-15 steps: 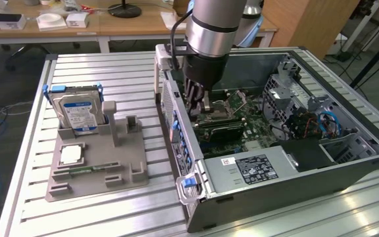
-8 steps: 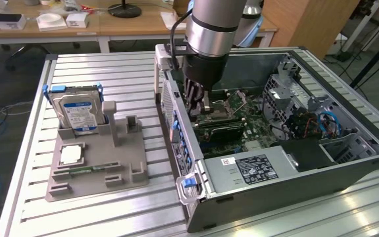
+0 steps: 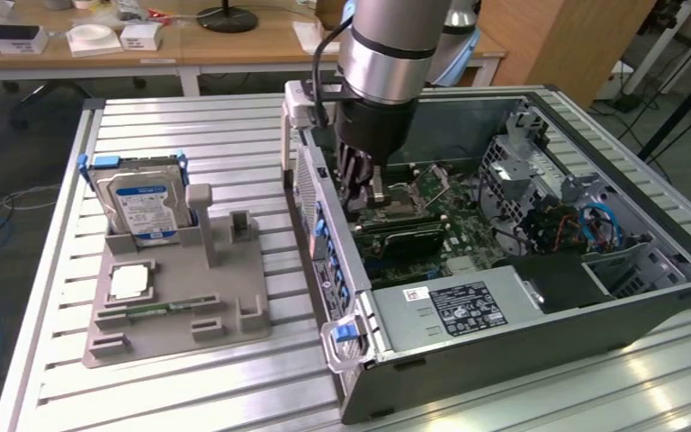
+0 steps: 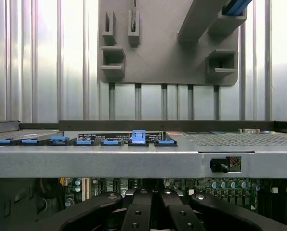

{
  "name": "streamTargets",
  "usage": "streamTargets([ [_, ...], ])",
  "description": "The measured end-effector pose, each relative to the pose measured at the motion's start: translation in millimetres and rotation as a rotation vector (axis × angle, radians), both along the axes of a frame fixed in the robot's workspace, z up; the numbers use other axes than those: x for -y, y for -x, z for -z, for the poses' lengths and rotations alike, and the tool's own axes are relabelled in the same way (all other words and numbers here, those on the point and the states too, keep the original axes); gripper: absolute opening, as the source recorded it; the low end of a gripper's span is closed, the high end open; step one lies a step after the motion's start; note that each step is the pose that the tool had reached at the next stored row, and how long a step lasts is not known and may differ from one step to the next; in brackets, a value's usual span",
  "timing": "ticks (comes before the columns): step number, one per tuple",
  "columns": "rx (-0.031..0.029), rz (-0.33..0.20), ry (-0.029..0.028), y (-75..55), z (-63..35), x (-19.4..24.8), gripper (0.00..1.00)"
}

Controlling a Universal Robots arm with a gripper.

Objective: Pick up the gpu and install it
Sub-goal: 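Press down on the gpu until it lock into place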

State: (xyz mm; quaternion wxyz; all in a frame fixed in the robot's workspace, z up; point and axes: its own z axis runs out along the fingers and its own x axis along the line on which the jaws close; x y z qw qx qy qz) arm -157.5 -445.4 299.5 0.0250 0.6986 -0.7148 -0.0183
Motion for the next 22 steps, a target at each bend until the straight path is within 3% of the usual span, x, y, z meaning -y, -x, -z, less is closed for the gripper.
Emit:
streamTargets([
  [9, -0.0006, 0.0, 0.0003, -0.4, -9.5, 0.0, 0.11],
  [18, -0.0009, 0.0, 0.0011, -0.3, -8.4, 0.0, 0.11],
  [22, -0.0029, 0.0, 0.004, 0.3, -7.2, 0.3, 0.11],
])
